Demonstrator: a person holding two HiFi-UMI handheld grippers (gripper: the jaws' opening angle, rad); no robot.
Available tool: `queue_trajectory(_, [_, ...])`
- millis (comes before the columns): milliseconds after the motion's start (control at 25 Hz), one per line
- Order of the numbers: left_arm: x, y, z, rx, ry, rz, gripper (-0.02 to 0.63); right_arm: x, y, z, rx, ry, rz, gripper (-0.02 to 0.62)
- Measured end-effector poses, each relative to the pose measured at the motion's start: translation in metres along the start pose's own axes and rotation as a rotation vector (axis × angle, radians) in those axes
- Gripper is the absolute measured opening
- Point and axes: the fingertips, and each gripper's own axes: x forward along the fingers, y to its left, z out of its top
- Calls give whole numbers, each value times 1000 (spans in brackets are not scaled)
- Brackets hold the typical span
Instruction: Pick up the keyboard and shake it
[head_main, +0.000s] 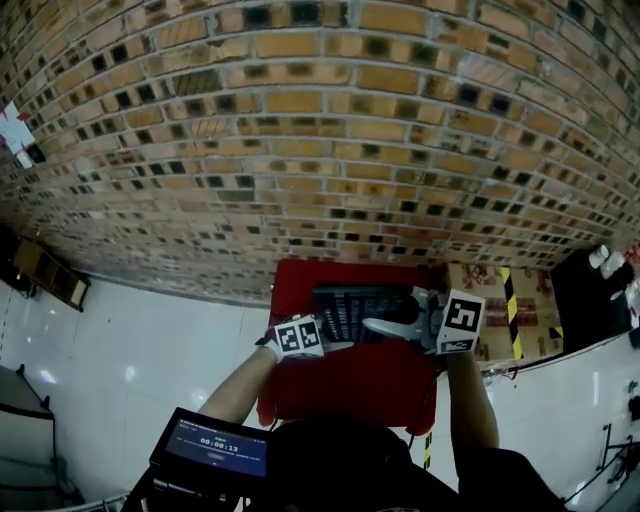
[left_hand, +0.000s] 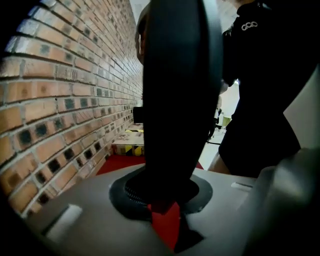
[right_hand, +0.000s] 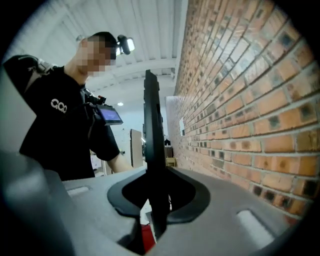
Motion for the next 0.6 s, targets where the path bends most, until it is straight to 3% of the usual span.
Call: queue_trajectory(600, [19,-88,-30,-393,-40,-324,101,-22,-72,-90,539,-232,-47,55])
